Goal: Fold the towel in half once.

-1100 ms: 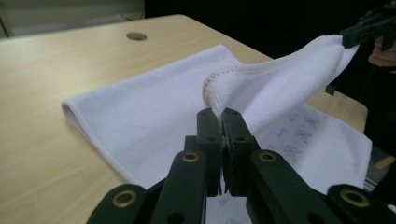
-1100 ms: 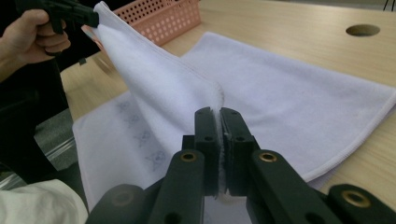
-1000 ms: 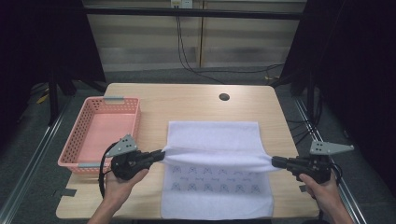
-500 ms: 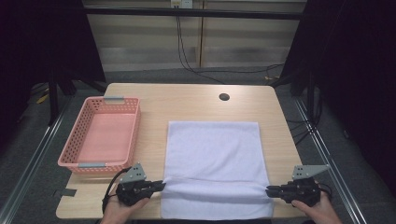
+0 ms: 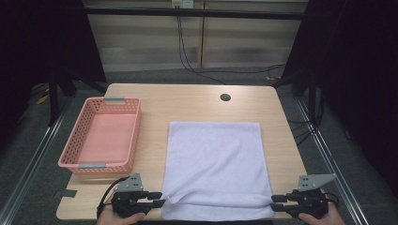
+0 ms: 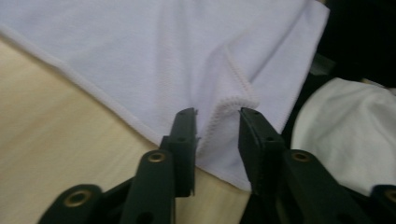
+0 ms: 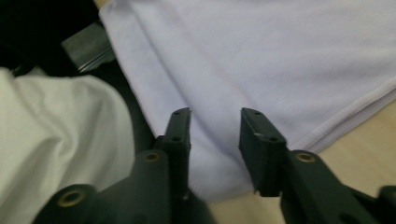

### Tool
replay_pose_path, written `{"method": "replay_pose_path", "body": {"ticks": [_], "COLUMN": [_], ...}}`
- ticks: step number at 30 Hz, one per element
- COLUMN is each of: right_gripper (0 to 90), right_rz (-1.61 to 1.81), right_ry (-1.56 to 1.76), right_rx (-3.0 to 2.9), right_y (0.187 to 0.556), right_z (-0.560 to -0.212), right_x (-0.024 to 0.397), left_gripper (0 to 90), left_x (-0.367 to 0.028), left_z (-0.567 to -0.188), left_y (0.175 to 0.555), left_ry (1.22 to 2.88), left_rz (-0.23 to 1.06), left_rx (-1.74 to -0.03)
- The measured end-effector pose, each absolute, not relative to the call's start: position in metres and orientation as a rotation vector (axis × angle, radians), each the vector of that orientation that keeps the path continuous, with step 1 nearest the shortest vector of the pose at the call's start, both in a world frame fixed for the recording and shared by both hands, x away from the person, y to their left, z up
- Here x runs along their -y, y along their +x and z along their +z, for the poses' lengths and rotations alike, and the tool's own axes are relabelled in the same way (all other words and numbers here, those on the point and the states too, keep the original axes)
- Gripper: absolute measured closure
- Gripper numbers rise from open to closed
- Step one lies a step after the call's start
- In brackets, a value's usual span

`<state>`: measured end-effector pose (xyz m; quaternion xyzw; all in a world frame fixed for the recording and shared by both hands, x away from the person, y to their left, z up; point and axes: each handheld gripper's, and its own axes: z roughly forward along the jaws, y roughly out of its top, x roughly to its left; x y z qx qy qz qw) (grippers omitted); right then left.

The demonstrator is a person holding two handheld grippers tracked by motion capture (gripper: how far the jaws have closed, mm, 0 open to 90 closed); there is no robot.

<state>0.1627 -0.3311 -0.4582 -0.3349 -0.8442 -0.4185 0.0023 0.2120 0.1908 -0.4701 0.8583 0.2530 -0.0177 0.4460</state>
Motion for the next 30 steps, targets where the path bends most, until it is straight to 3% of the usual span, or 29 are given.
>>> {"method": "replay_pose_path", "body": {"ticks": [2, 3, 11, 13, 14, 15, 16, 17, 19, 22, 28, 30], "right_gripper": [57.7, 56.9, 54.7, 56.7, 65.9, 65.9, 70.2, 78.4, 84.2, 81.8, 74.3, 69.7], "right_rz": [-1.325, -1.306, -1.164, -1.119, -1.097, -1.097, -1.104, -1.097, -1.087, -1.123, -1.207, -1.257], "right_ry": [-1.105, -1.094, -1.007, -0.987, -0.963, -0.963, -0.923, -0.874, -0.832, -0.799, -0.735, -0.752], "right_rx": [2.665, 2.66, 2.64, 2.648, 2.661, 2.661, 2.65, 2.644, 2.645, 2.638, 2.599, 2.601], "right_y": [0.17, 0.183, 0.225, 0.226, 0.221, 0.221, 0.219, 0.211, 0.202, 0.194, 0.171, 0.168], "right_z": [-0.457, -0.459, -0.484, -0.489, -0.488, -0.488, -0.488, -0.485, -0.482, -0.476, -0.458, -0.454], "right_x": [0.327, 0.32, 0.284, 0.278, 0.275, 0.275, 0.275, 0.276, 0.276, 0.278, 0.284, 0.287], "left_gripper": [61.5, 54.3, 44.8, 45.3, 45.7, 45.7, 47.8, 62.7, 80.9, 83.4, 71.3, 62.4], "left_x": [-0.188, -0.185, -0.143, -0.138, -0.136, -0.136, -0.136, -0.138, -0.139, -0.144, -0.159, -0.162], "left_z": [-0.468, -0.467, -0.472, -0.476, -0.479, -0.481, -0.483, -0.486, -0.487, -0.485, -0.477, -0.473], "left_y": [0.214, 0.217, 0.24, 0.238, 0.237, 0.235, 0.233, 0.23, 0.228, 0.219, 0.209, 0.21], "left_ry": [2.101, 2.099, 2.14, 2.176, 2.183, 2.201, 2.223, 2.282, 2.287, 2.29, 2.189, 2.127], "left_rz": [-0.036, -0.03, -0.098, -0.111, -0.145, -0.156, -0.155, -0.149, -0.177, -0.204, -0.283, -0.289], "left_rx": [-0.623, -0.628, -0.589, -0.567, -0.558, -0.552, -0.554, -0.56, -0.551, -0.501, -0.48, -0.48]}}
